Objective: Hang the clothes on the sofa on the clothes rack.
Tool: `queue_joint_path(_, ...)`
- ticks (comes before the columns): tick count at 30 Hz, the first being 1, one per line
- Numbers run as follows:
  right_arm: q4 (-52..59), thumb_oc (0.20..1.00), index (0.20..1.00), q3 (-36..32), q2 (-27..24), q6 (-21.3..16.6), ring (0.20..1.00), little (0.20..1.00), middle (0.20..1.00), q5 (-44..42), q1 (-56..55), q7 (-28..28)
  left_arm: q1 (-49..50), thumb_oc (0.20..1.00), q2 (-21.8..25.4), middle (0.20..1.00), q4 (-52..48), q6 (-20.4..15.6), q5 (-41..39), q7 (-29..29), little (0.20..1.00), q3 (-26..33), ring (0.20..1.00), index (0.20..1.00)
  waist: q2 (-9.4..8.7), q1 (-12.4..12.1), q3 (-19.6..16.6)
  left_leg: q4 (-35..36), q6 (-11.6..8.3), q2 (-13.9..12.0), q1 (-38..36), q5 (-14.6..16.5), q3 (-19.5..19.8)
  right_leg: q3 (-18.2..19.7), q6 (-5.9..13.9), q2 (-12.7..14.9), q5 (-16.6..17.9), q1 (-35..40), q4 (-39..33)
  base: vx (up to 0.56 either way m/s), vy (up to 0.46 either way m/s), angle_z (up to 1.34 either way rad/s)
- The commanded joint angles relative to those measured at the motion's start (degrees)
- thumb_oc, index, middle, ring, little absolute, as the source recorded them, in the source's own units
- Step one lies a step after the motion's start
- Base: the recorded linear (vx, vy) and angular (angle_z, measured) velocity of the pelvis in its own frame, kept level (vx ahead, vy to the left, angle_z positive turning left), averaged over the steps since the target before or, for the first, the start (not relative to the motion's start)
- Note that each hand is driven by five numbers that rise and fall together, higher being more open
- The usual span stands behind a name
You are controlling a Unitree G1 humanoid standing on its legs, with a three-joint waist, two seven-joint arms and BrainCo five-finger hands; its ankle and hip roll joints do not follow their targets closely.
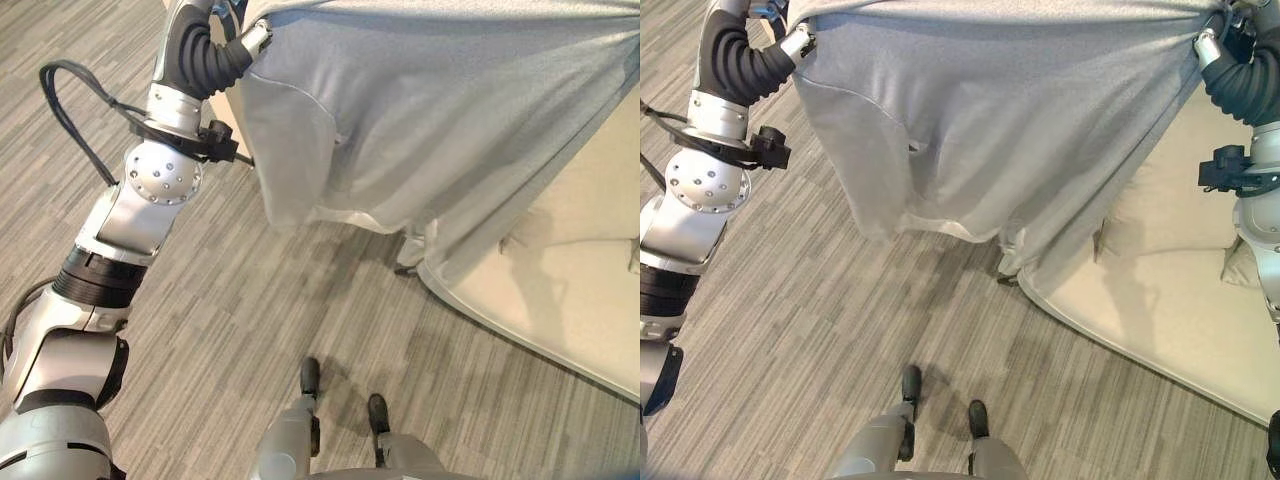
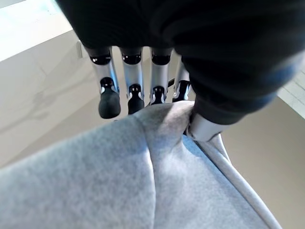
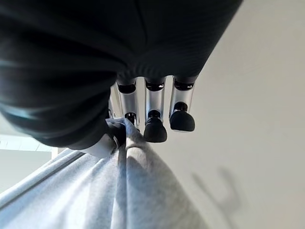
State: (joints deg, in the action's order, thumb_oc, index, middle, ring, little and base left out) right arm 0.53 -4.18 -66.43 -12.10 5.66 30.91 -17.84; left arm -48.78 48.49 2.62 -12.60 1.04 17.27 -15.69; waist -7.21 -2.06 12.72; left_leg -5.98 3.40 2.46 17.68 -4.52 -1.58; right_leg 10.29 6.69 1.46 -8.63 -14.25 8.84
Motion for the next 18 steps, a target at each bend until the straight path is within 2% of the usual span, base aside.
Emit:
queue_joint_path(1, -4.8, 0.2, 0.2, -7.7, -3.0, 2.0, 0.2, 0.2, 0.2, -4.0, -0.5, -2.7, -0.7, 0.2, -0.2, 0.2, 3.6, 0.0, -3.3, 1.9, 0.2, 8.1, 0.2, 0.2, 0.7, 1.3, -1.8, -1.7, -7.41, -1.1, 1.8, 5.8, 0.0, -3.8, 0.54, -2.7, 8.3, 5.9, -9.5, 0.22, 0.192, 0.52)
queue_joint_path(2, -4.5, 0.2, 0.2, -8.9, -3.8, 2.0, 0.2, 0.2, 0.2, -3.8, -2.1, -3.1, -1.7, 0.2, 0.5, 0.2, 4.6, 0.1, -3.4, 2.2, 0.2, 7.3, 0.2, 0.2, 1.36, 1.6, -2.6, 1.6, -8.2, -4.1, 3.0, 3.0, -0.4, -4.8, 0.86, -1.4, 7.2, 6.6, -10.3, 0.31, 0.257, 0.5)
queue_joint_path(4, -4.7, 0.2, 0.2, -12.0, -4.6, 1.7, 0.2, 0.2, 0.2, -4.3, -4.3, -5.0, -4.1, 0.2, 0.1, 0.2, 6.5, -0.3, -4.0, 3.1, 0.2, 5.3, 0.2, 0.2, 1.63, 1.8, -3.0, 8.5, -10.21, -6.7, 5.7, -2.2, 0.3, -6.1, 1.27, 0.3, 5.6, 7.8, -11.0, 0.29, 0.2, 0.35)
queue_joint_path(5, -5.2, 0.2, 0.2, -12.6, -4.7, 1.6, 0.2, 0.2, 0.2, -4.1, -4.8, -6.6, -4.3, 0.2, 0.0, 0.2, 7.1, -0.7, -4.6, 4.0, 0.2, 4.6, 0.2, 0.2, 1.58, 1.5, -2.9, 10.2, -10.69, -7.6, 7.6, -3.1, -0.2, -6.7, 1.59, 1.5, 4.8, 9.0, -11.4, 0.32, 0.221, 0.4)
queue_joint_path(6, -5.0, 0.2, 0.2, -12.9, -4.2, 2.3, 0.2, 0.2, 0.2, -3.4, -6.3, -6.0, -4.3, 0.2, 0.6, 0.2, 6.7, -0.6, -4.6, 3.8, 0.2, 4.4, 0.2, 0.2, 1.88, 1.6, -3.4, 10.5, -10.85, -8.1, 7.2, -2.7, 0.6, -6.0, 2.03, 2.1, 4.1, 9.9, -11.7, 0.42, 0.283, 0.32)
queue_joint_path(7, -4.1, 0.2, 0.2, -13.1, -3.4, 2.1, 0.2, 0.2, 0.2, -2.4, -6.6, -5.6, -3.9, 0.2, 0.9, 0.2, 6.5, -0.5, -4.4, 4.2, 0.2, 4.9, 0.2, 0.2, 2.2, 1.1, -4.1, 10.2, -11.09, -8.2, 6.7, -3.5, 2.3, -5.4, 2.61, 3.0, 3.9, 11.4, -11.8, 0.44, 0.286, 0.19)
queue_joint_path(8, -2.7, 0.2, 0.2, -13.8, -2.5, 2.3, 0.2, 0.2, 0.2, -1.4, -7.1, -5.0, -3.1, 0.2, 1.0, 0.2, 5.6, -0.3, -3.8, 4.1, 0.2, 5.5, 0.2, 0.2, 2.7, 1.0, -4.5, 9.8, -11.39, -8.0, 5.7, -3.5, 2.5, -5.1, 3.42, 4.3, 4.3, 12.1, -11.9, 0.44, 0.302, -0.14)
queue_joint_path(10, -2.0, 0.2, 0.2, -13.5, -2.5, 2.5, 0.2, 0.2, 0.2, -0.8, -5.3, -5.9, -3.9, 0.2, 1.5, 0.2, 4.5, -0.7, -3.8, 4.3, 0.2, 4.9, 0.2, 0.2, 3.15, 1.1, -4.7, 7.9, -10.79, -6.3, 5.2, -2.7, 2.1, -4.5, 4.26, 6.8, 6.0, 11.8, -11.4, 0.3, 0.325, -0.68)
queue_joint_path(12, -2.2, 0.2, 0.2, -12.6, -1.5, 2.3, 0.2, 0.2, 0.2, -1.3, -2.9, -7.2, -4.6, 0.2, 2.5, 0.2, 4.1, -1.0, -3.5, 4.9, 0.2, 4.5, 0.2, 0.2, 3.41, 0.9, -4.9, 6.5, -10.09, -4.5, 5.2, -1.8, 1.4, -3.4, 5.16, 8.7, 9.5, 10.7, -10.5, 0.16, 0.398, -0.61)
queue_joint_path(13, -2.6, 0.2, 0.2, -9.9, -0.7, 2.5, 0.2, 0.2, 0.2, -0.6, 0.5, -7.4, -4.0, 0.2, 4.6, 0.2, 3.1, -1.3, -3.1, 5.2, 0.2, 5.4, 0.2, 0.2, 3.33, -0.4, -5.8, 6.8, -8.84, -3.6, 5.0, -1.3, -0.9, -3.7, 5.77, 10.9, 13.2, 9.6, -9.7, 0.13, 0.361, -0.39)
queue_joint_path(14, -2.7, 0.2, 0.2, -9.5, -0.7, 2.5, 0.2, 0.2, 0.2, -0.5, 1.0, -7.5, -3.9, 0.2, 4.7, 0.2, 3.1, -1.3, -3.1, 5.2, 0.2, 5.6, 0.2, 0.2, 3.27, -0.4, -5.9, 7.0, -8.83, -3.6, 4.9, -1.1, -1.1, -3.5, 5.79, 10.9, 13.2, 9.5, -9.9, 0.13, 0.318, -0.51)
queue_joint_path(16, -3.3, 0.2, 0.2, -7.3, -0.7, 2.9, 0.2, 0.2, 0.2, 0.5, 2.8, -7.1, -3.2, 0.2, 5.6, 0.2, 2.0, -1.1, -2.6, 5.0, 0.2, 6.7, 0.2, 0.2, 3.29, -1.0, -7.0, 9.1, -8.22, -2.9, 3.9, -1.1, -2.8, -5.2, 5.75, 11.5, 15.7, 8.9, -8.3, 0.12, 0.178, -0.57)
queue_joint_path(17, -3.4, 0.2, 0.2, -7.3, -1.0, 3.3, 0.2, 0.2, 0.2, 0.7, 2.5, -6.7, -3.1, 0.2, 5.4, 0.2, 1.6, -1.0, -2.4, 4.6, 0.2, 7.1, 0.2, 0.2, 3.21, -0.2, -7.8, 10.3, -7.99, -1.8, 3.1, -1.0, -3.2, -3.9, 5.73, 10.7, 16.5, 9.2, -7.7, 0.21, 0.319, -0.52)
queue_joint_path(18, -3.2, 0.2, 0.2, -9.4, -1.8, 3.2, 0.2, 0.2, 0.2, 0.9, 0.5, -6.0, -3.2, 0.2, 4.0, 0.2, 1.6, -1.1, -2.3, 3.8, 0.2, 7.0, 0.2, 0.2, 3.72, 1.7, -8.8, 10.8, -7.43, 0.0, 1.9, -0.2, -3.0, 0.8, 5.48, 7.1, 15.8, 9.3, -7.3, 0.21, 0.321, -0.14)
